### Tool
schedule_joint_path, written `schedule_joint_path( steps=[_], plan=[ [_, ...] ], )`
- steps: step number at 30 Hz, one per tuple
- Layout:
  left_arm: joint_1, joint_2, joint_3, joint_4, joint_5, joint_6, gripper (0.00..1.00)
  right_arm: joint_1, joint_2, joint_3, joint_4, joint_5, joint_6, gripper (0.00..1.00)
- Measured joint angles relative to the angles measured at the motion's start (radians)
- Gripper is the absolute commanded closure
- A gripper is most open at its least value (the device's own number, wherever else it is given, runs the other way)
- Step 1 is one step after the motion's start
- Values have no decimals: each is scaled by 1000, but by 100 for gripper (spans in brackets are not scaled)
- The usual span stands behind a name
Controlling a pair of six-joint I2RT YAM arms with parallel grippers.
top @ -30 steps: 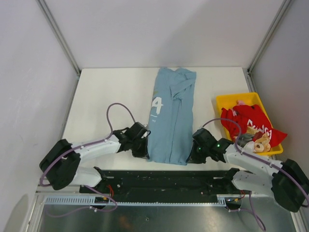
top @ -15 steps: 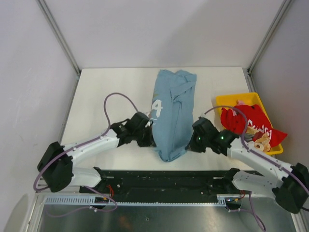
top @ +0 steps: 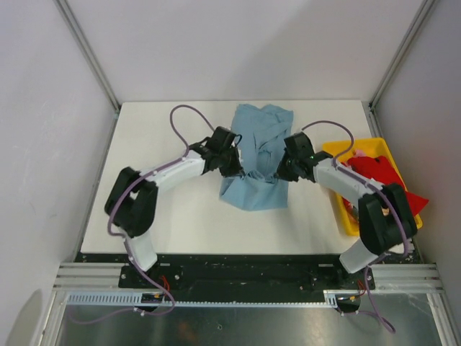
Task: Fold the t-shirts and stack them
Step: Fold the folded rectangular tshirt in 1/3 of the way
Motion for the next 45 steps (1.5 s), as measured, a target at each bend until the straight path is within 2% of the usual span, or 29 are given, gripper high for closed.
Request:
schedule_joint_path(
  steps=[6,12,28,45],
  plan=[
    [55,172,135,10,1,2,100,-80,196,108,77,-1,-22,100],
    [110,268,235,11,18,17,100,-137,302,198,93,-10,-25,100],
    [196,373,374,20,61,71,100,-211,406,344,91,-43,-29,100],
    [245,412,389,18,84,89,100,-233,449,404,51,-49,-47,100]
  ],
)
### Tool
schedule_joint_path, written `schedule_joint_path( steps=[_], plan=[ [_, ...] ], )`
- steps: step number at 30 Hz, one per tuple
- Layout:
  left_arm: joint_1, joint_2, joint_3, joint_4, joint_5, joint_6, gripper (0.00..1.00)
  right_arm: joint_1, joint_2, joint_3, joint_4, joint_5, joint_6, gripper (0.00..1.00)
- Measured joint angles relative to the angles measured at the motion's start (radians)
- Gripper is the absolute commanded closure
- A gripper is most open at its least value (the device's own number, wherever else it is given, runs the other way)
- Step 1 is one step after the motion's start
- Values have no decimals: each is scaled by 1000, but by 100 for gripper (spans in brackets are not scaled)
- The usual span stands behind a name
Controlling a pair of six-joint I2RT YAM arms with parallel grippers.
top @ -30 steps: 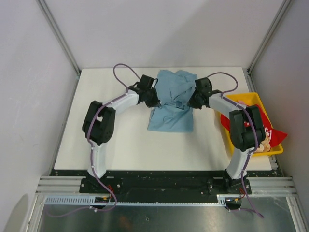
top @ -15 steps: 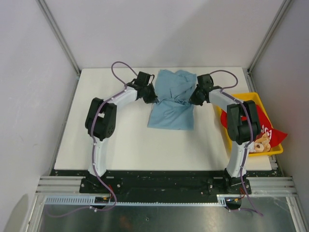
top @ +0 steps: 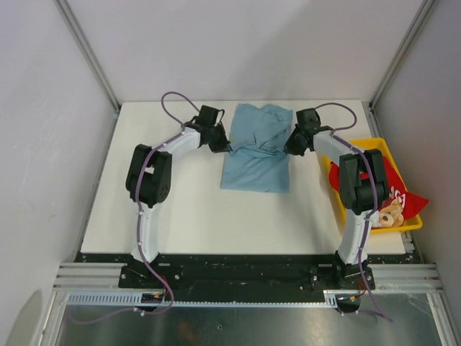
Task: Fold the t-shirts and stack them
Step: Fold the folded rectangular tshirt in 1/3 of the way
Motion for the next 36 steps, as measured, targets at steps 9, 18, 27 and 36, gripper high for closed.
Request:
schedule_joint_path(
  steps=[9,18,27,36],
  plan=[
    [15,18,40,0,38,11,67,-6,0,2,-5,0,-5,76],
    [30,44,79,6,82,78,48,-5,-4,31,-31,26,-60,61],
    [41,-23,33,9,78,122,99,101,-42,55,-55,73,-134,85],
    [11,60,94,11,138,134,100,131,137,206,-47,43,-157,90]
  ],
)
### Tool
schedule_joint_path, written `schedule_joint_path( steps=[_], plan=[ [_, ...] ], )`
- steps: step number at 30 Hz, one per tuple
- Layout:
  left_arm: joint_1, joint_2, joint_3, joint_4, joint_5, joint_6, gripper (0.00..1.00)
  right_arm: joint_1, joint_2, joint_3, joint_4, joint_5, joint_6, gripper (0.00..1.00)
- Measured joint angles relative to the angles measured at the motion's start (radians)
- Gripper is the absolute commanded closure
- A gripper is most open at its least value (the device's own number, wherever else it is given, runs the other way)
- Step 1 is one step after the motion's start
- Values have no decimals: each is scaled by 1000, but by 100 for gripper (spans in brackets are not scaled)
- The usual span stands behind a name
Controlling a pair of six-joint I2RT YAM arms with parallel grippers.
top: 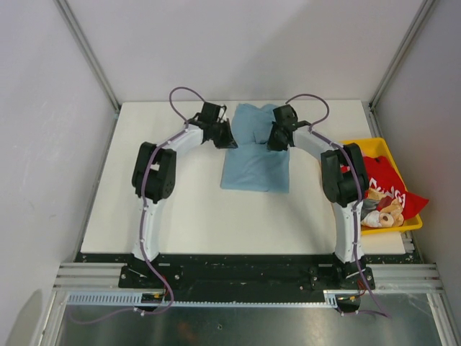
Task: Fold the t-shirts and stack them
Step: Fold the folded rectangular tshirt in 1/3 of the way
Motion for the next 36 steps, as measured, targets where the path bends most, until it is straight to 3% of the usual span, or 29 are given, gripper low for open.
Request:
schedule_joint_path(
  steps=[9,15,36],
  plan=[
    [11,164,133,-4,2,16,99,-54,103,87,-10,-18,1,86],
    [24,183,163,1,-10,3,99,-80,103,95,-15,-17,-2,80],
    [26,185,164,2,-12,-18,99,-165,45,6,-4,-14,-8,78]
  ],
)
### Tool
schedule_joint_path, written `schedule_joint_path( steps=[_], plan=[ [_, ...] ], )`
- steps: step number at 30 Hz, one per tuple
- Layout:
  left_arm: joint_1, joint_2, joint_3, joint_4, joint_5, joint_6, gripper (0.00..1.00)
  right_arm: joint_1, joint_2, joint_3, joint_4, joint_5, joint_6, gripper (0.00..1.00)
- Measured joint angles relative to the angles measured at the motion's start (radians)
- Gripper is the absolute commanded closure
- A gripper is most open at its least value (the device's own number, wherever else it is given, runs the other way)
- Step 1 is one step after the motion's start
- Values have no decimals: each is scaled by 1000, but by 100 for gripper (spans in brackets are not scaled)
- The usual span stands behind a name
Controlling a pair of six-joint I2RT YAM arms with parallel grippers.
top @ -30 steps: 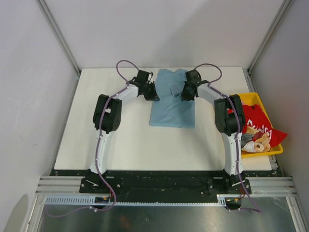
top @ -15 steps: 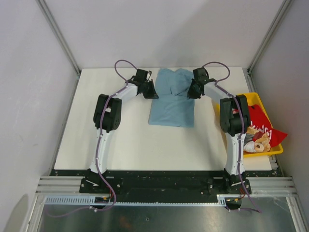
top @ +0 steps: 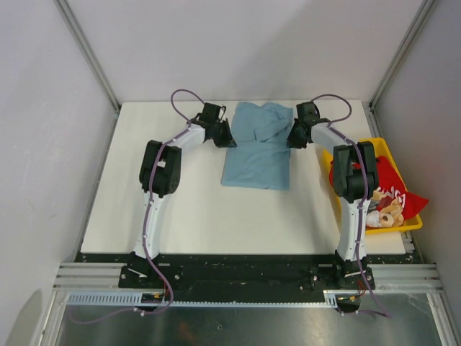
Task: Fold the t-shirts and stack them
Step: Fold the folded rectangular tshirt in 1/3 of the way
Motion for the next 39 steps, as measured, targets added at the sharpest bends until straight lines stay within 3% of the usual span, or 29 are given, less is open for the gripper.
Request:
schedule_joint_path(
  steps=[7,17,26,34,39],
  plan=[
    [0,0,0,0,0,0,99,0,-8,38,-33,16,-15,72],
    [1,0,0,0,1,0,98,35,-138,-67,-19,11,-11,86],
    [5,0,0,2,1,-5,99,48,-79,-112,1,-66,15,90],
    [13,0,0,2,1,-6,98,-2,-79,-188,55,-114,69,88],
    [14,0,0,2,1,-6,98,-10,-90,-202,62,-119,77,78]
  ],
)
